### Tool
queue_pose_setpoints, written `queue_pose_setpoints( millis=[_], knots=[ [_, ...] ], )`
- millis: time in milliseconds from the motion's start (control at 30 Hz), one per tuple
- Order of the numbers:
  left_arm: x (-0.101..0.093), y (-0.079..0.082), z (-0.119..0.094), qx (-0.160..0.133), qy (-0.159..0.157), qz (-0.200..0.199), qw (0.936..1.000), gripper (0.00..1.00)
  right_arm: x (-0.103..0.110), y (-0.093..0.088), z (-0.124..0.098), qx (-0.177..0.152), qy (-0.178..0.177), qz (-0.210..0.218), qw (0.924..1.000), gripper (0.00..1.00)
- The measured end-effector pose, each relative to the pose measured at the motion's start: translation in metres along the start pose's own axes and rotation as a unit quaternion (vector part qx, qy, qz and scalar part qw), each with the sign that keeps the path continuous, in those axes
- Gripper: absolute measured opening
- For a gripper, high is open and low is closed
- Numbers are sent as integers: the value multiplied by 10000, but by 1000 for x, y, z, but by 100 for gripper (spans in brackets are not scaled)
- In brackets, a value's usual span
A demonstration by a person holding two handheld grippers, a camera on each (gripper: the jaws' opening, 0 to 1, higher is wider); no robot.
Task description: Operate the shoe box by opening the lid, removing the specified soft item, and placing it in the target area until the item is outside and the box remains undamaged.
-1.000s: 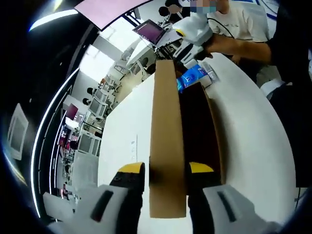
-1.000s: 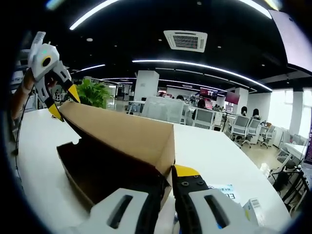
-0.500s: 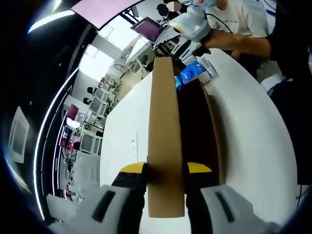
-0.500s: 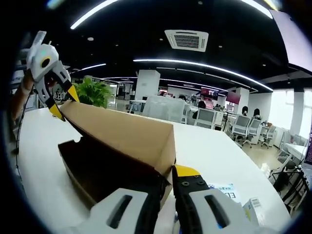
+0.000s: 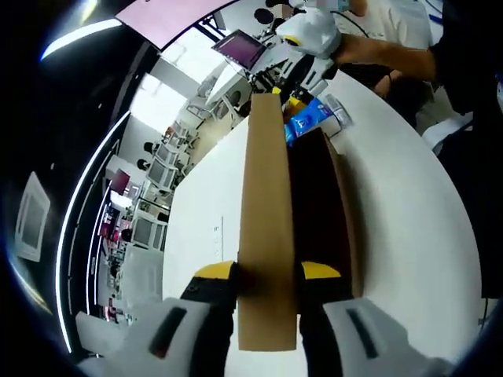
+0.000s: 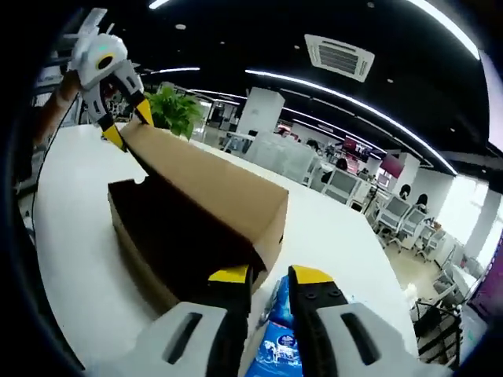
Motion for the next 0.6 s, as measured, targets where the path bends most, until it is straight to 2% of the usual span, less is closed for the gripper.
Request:
queue_pose_setpoints(
  millis=[67,133,200,233,333,400,467,533,600],
  knots=[
    [0,0,0,-5,11,-5,10000,30,-1,8,-14,142,-64,-534,9985,30],
    [1,0,0,-15,17,-49,10000,30,2,18,-29,210,-54,-1130,9934,34],
    [2,0,2,-22,25,-82,10000,30,4,30,-43,240,-175,-1789,9834,35],
    [1,1,2,-19,28,-77,10000,30,7,36,-48,320,-246,-2192,9748,35],
    [1,2,3,27,55,-17,10000,30,19,51,-51,528,-169,-2943,9541,37],
    [0,3,2,25,65,-8,10000,30,30,64,-47,424,-92,-3251,9447,38],
    [-1,3,2,16,66,-15,10000,30,40,73,-42,384,84,-3418,9389,39],
    [-1,3,2,16,74,-15,10000,30,49,82,-33,363,154,-3690,9286,40],
    [-3,3,2,24,76,-1,10000,30,54,88,-23,328,178,-3790,9246,40]
  ],
)
Point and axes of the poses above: the point that each gripper's makers call its tool centre point, and the gripper's own axes: z roughly forward along the fingers, x roughly to its left, y roughly out of its top, the point moved 8 cm from there along -z, roughly backward along the fingers, and after that the axes turned 6 degrees about x, right-handed, at the moved point
